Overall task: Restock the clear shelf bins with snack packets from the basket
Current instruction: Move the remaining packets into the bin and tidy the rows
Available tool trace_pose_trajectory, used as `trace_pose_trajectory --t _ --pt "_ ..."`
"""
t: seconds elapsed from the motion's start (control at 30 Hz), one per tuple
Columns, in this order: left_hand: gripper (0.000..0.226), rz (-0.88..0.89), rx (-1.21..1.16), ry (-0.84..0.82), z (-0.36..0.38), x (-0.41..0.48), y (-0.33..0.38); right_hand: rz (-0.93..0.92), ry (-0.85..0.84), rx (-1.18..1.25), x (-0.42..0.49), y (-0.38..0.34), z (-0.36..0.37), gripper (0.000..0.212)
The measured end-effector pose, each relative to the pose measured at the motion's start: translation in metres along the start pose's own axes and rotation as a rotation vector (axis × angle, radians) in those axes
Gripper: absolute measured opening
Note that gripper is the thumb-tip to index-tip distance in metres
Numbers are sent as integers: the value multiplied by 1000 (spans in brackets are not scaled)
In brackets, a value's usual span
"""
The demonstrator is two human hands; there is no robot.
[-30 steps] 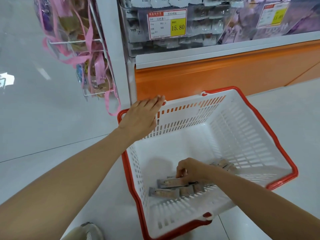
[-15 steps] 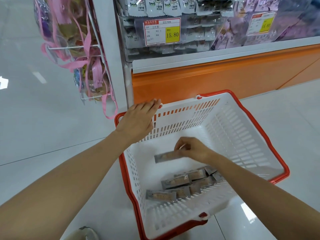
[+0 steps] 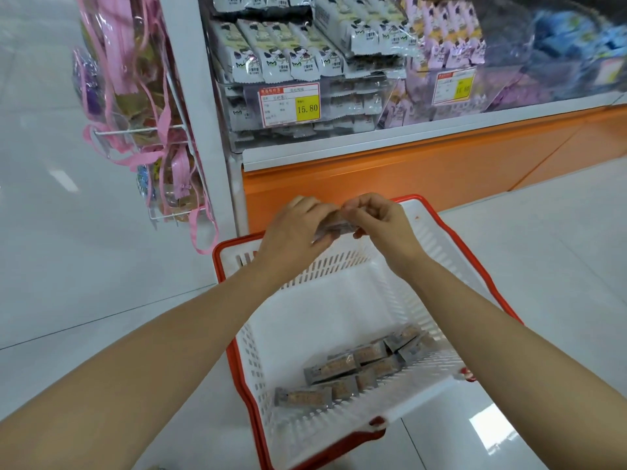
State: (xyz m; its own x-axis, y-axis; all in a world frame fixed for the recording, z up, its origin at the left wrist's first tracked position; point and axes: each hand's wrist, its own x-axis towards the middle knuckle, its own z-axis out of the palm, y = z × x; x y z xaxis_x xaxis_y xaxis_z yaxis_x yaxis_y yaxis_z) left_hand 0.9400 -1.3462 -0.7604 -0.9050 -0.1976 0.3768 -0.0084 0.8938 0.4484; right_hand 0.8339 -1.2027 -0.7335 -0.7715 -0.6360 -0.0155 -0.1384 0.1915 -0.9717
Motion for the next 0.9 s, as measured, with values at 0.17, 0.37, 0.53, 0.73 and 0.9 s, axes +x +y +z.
trace_pose_trajectory --t 0.17,0.37,0.53,0.73,0.9 --pt "27 -358 -575 49 -26 18 21 -168 -66 -55 -9 -26 -6 37" --pt "17 -411 -984 20 -52 26 39 -347 -24 -254 -11 -52 -8 39" --pt "28 -280 -670 226 -77 37 44 -451 43 -250 -7 -86 -21 30" --pt "20 36 121 615 -121 54 35 -522 172 -239 11 -140 -30 26" --pt "57 -50 429 301 -131 57 10 -544 257 -376 45 -174 -15 20"
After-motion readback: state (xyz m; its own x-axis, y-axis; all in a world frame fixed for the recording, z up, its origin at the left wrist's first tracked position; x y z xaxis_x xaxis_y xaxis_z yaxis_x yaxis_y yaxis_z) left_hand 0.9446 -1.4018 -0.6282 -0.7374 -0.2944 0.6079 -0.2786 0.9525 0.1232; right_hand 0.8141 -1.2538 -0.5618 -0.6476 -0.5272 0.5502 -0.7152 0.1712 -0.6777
